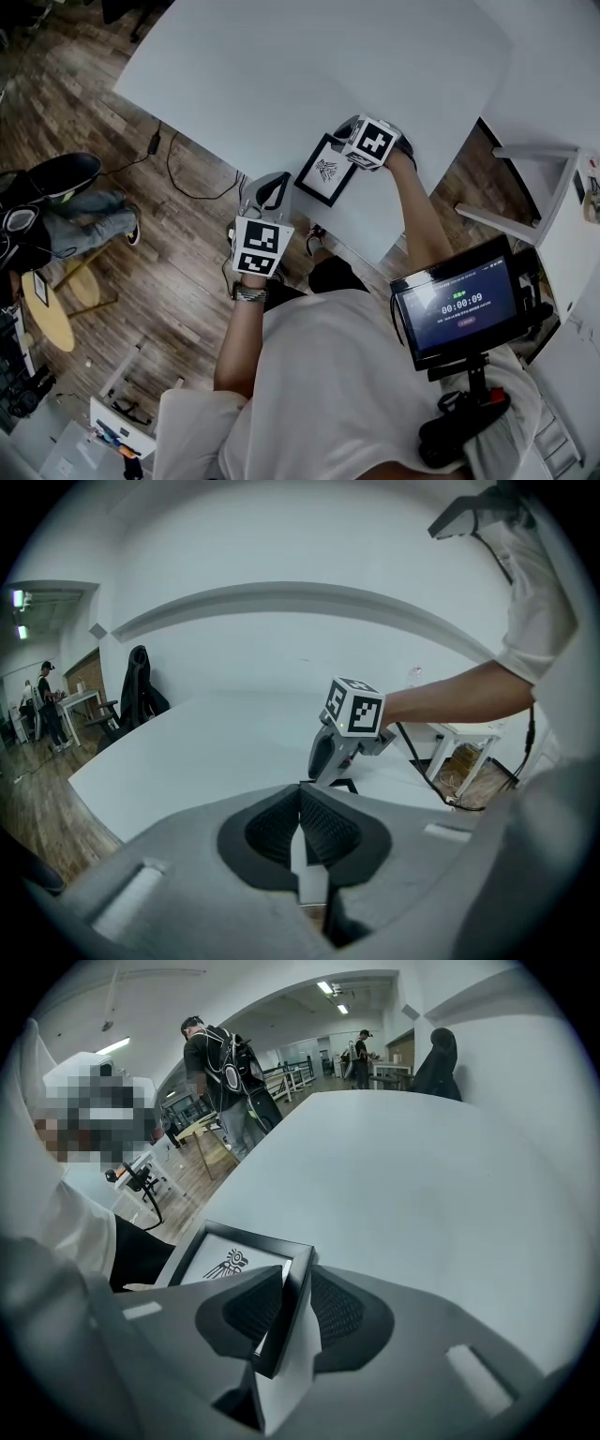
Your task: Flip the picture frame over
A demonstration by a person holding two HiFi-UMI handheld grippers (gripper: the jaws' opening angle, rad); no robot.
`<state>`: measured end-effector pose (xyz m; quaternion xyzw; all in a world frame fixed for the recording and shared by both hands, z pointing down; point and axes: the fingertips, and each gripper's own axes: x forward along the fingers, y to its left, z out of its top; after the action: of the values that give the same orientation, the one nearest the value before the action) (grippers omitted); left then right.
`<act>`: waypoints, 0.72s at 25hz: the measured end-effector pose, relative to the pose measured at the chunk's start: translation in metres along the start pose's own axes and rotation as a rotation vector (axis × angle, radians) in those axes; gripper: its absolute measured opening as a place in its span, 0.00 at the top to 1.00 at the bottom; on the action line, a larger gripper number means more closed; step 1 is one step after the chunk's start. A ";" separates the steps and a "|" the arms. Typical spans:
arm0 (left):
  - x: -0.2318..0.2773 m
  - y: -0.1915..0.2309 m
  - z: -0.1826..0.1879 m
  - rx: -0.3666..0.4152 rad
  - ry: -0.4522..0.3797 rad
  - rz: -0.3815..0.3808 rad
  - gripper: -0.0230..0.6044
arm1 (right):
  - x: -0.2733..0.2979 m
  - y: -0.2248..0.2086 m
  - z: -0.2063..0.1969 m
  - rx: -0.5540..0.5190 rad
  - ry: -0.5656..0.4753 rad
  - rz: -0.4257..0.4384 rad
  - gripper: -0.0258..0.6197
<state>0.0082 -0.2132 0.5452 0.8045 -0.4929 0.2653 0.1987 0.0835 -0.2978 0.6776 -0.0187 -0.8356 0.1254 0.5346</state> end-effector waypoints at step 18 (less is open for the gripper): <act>-0.001 0.006 0.059 0.096 -0.091 -0.027 0.96 | -0.082 -0.009 0.016 0.245 -0.210 -0.270 0.90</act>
<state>0.0161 -0.2490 0.4987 0.8310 -0.4771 0.2490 0.1407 0.1054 -0.3231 0.6000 0.1719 -0.8600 0.1546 0.4550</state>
